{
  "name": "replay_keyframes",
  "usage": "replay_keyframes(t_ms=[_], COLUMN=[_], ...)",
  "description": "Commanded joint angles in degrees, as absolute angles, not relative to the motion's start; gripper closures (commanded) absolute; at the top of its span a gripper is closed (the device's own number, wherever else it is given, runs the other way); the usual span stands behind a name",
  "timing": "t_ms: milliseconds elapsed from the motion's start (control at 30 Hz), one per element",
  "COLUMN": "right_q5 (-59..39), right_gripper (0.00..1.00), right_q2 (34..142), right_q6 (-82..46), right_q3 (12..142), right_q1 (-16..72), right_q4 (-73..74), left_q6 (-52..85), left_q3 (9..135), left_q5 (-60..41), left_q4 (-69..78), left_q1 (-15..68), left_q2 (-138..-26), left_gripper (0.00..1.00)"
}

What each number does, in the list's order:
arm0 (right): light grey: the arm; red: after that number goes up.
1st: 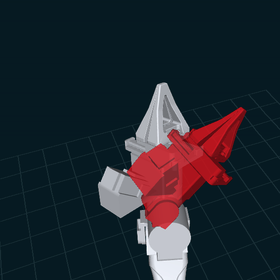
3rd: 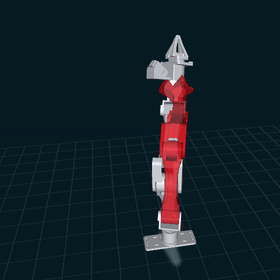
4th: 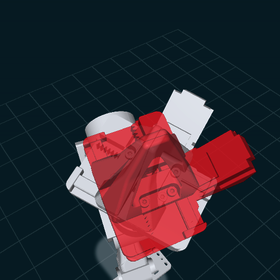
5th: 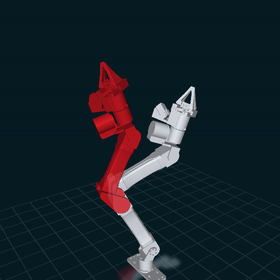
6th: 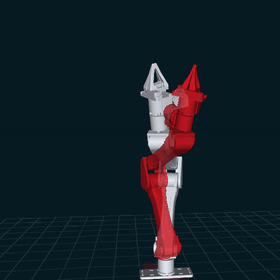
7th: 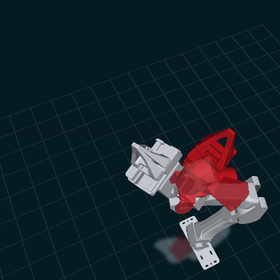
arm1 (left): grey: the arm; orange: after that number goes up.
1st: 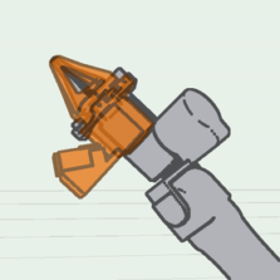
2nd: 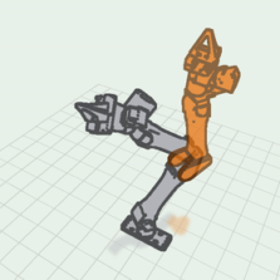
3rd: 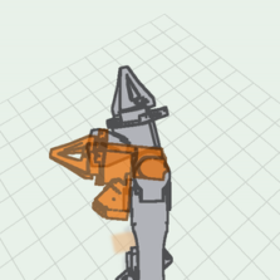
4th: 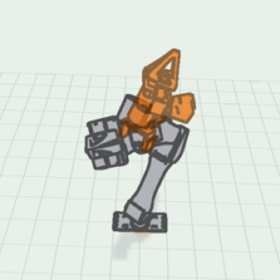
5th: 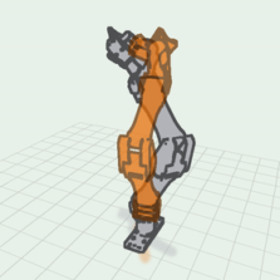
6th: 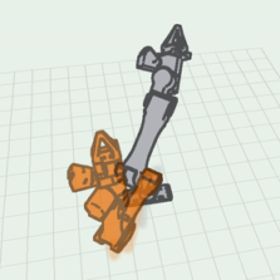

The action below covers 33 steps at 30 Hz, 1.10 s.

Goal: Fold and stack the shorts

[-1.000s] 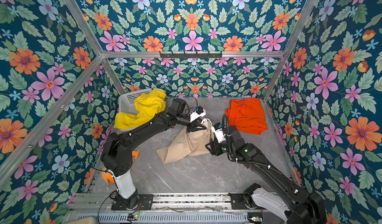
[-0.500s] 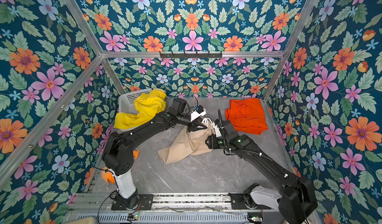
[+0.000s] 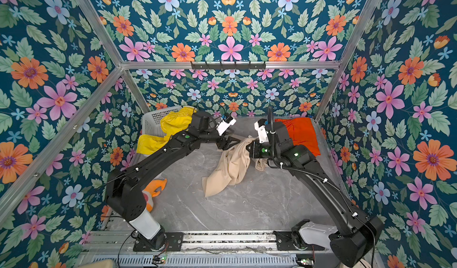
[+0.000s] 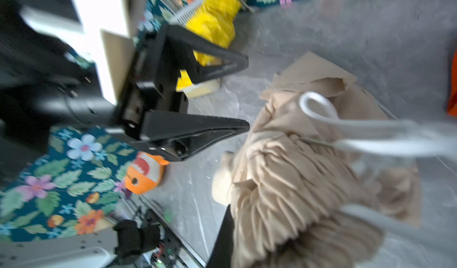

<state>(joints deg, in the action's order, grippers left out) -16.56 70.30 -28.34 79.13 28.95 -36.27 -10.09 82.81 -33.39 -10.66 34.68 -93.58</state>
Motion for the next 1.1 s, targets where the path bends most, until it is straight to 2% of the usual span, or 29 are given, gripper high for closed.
replay_keyframes(t_ms=[0,100,267,367,467,567,933,1067], right_q5=[-21.3,-22.9,-24.2,-24.2,-21.8,-18.1,-19.5,-19.2], right_gripper=[1.00,1.00,1.00,1.00,1.00,1.00,1.00,1.00], right_q2=[71.5,73.7,77.6,78.7,78.2,78.5,80.4,80.9], right_q6=[-34.3,-35.4,-38.0,-39.1,-38.8,-38.0,-40.5,-40.6], right_q3=[86.5,94.1,105.8,110.1,109.8,109.3,105.3,104.8], right_q1=[27.6,27.3,27.3,27.3,27.3,27.3,27.3,27.3], right_q4=[-37.6,-35.9,-30.4,-25.4,-21.4,-23.5,-22.3,-21.9], left_q6=[-7.2,-7.9,-12.1,-11.8,-10.7,-10.6,-1.5,-0.3], left_q3=[80.1,75.3,67.3,64.2,62.4,60.1,40.3,34.3], left_q5=[-22.3,-18.6,-25.9,-27.0,-26.5,-28.3,-33.3,-32.0], left_q4=[-8.6,-7.7,-7.5,-7.3,-7.2,-6.4,9.3,15.2], left_q1=[34.5,34.5,34.5,34.5,34.5,34.5,34.9,37.2], left_q2=[-87.8,-81.1,-72.8,-69.9,-67.9,-66.5,-66.0,-66.1], left_gripper=[0.27,0.26,0.27,0.27,0.27,0.28,0.29,0.25])
